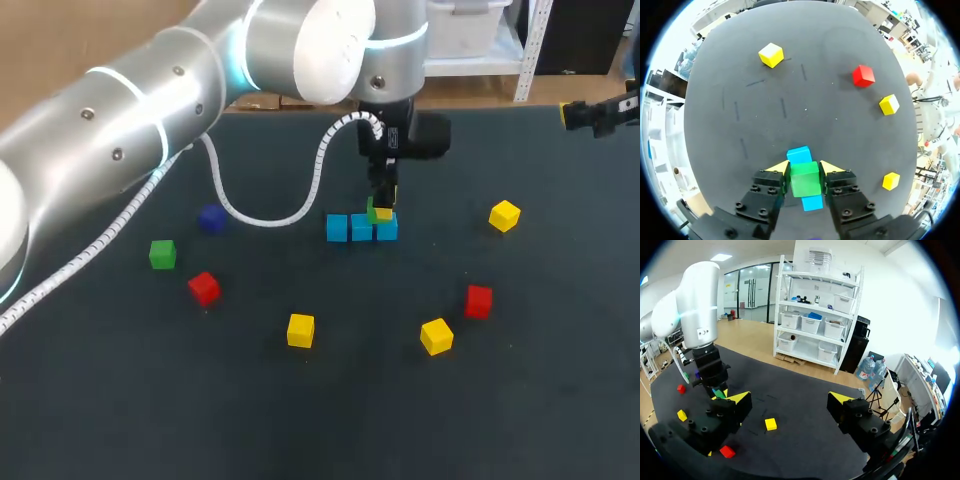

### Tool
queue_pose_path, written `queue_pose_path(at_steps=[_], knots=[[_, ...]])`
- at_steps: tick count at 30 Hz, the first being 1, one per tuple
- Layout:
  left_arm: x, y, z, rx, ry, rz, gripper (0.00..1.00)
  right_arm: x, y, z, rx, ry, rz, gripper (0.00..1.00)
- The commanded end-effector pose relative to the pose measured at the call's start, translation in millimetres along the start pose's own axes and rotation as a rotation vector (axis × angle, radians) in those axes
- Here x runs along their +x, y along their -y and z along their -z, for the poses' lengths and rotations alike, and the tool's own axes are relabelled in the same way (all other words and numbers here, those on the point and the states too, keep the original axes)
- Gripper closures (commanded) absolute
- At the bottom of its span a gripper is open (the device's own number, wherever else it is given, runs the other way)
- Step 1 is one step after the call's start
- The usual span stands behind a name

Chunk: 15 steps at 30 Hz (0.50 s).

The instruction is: Place the blue cubes, place green cubes on the blue cubes, place the yellow cubes on the green cubes, then place the red cubes on the yellow cubes, and place purple cube on the red cubes.

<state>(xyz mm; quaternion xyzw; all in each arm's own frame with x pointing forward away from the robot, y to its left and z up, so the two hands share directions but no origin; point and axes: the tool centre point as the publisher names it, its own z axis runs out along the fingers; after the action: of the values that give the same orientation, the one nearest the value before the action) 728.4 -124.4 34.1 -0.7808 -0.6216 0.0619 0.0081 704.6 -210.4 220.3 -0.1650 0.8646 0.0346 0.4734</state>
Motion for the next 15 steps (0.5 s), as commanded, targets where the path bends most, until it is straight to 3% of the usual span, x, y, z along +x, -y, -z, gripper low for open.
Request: queue_pose_path(at_steps=[1,15], knots=[[-1.1,-5.5,-0.6,0.005,-0.013,-0.007,1.0,2.9,0.7,-3.1,-0.005,0.054,-0.001,0.0],[-1.1,-7.1,-5.3,0.011,-0.019,-0.002,1.0,2.9,0.7,-3.1,-0.005,0.054,-0.001,0.0]])
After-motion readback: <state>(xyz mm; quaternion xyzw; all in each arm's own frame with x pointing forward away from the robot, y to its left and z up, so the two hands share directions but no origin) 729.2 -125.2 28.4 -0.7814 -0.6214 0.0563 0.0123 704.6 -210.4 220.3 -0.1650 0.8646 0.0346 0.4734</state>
